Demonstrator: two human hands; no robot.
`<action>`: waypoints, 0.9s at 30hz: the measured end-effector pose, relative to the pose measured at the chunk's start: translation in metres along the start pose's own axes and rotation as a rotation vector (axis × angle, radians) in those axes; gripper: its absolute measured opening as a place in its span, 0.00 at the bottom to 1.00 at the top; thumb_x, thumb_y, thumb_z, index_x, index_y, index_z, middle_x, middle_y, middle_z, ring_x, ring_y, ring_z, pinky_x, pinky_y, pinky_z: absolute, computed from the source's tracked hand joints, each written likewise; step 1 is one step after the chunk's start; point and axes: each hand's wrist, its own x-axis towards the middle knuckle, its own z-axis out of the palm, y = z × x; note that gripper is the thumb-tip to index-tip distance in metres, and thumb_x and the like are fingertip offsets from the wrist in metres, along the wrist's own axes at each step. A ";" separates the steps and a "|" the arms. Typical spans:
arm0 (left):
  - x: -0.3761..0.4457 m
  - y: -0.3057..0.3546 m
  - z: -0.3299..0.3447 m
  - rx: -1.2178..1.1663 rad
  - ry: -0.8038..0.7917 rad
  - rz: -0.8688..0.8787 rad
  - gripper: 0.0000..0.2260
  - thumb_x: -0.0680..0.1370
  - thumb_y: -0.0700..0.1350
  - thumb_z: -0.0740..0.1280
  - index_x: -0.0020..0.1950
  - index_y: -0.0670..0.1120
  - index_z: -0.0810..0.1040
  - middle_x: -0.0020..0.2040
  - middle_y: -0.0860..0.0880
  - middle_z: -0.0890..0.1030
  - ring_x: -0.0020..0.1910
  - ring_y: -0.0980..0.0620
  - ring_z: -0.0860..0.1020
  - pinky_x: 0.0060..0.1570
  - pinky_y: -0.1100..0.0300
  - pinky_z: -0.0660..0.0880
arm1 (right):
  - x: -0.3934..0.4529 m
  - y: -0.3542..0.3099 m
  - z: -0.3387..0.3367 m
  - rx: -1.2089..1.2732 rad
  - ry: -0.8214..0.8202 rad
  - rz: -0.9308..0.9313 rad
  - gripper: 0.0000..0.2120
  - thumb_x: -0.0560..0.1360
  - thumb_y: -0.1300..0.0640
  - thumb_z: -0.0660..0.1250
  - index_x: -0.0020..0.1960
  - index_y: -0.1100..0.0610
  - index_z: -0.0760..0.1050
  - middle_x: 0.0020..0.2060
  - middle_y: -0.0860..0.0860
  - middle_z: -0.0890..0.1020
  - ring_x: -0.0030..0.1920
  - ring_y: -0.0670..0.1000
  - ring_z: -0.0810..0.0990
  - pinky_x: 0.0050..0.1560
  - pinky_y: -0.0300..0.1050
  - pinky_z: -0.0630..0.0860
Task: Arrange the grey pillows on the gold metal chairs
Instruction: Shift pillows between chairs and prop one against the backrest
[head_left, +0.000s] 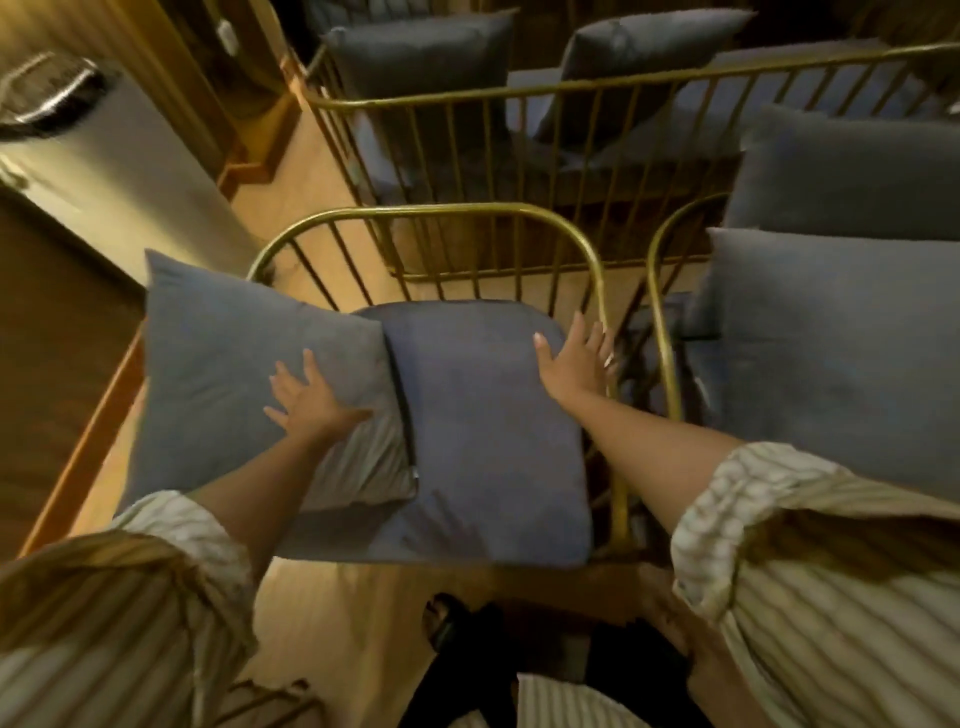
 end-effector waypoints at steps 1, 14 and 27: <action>0.013 -0.025 -0.014 0.031 0.042 -0.010 0.54 0.68 0.58 0.78 0.82 0.53 0.44 0.82 0.41 0.43 0.81 0.40 0.44 0.76 0.39 0.46 | -0.008 -0.020 0.019 0.005 -0.034 0.002 0.36 0.82 0.38 0.55 0.82 0.54 0.49 0.82 0.58 0.51 0.82 0.59 0.46 0.78 0.62 0.46; 0.098 -0.183 -0.049 0.010 0.009 -0.160 0.54 0.71 0.73 0.61 0.81 0.41 0.40 0.82 0.40 0.45 0.81 0.37 0.44 0.75 0.32 0.44 | -0.047 -0.109 0.196 0.105 -0.490 0.092 0.40 0.81 0.43 0.62 0.82 0.57 0.45 0.80 0.61 0.58 0.78 0.65 0.59 0.76 0.61 0.59; 0.177 -0.251 -0.012 -0.157 0.032 0.024 0.55 0.68 0.77 0.61 0.81 0.42 0.45 0.79 0.40 0.61 0.76 0.36 0.63 0.73 0.35 0.59 | -0.011 -0.108 0.311 0.338 -0.588 0.312 0.47 0.76 0.28 0.57 0.81 0.61 0.56 0.79 0.57 0.62 0.79 0.59 0.62 0.79 0.54 0.58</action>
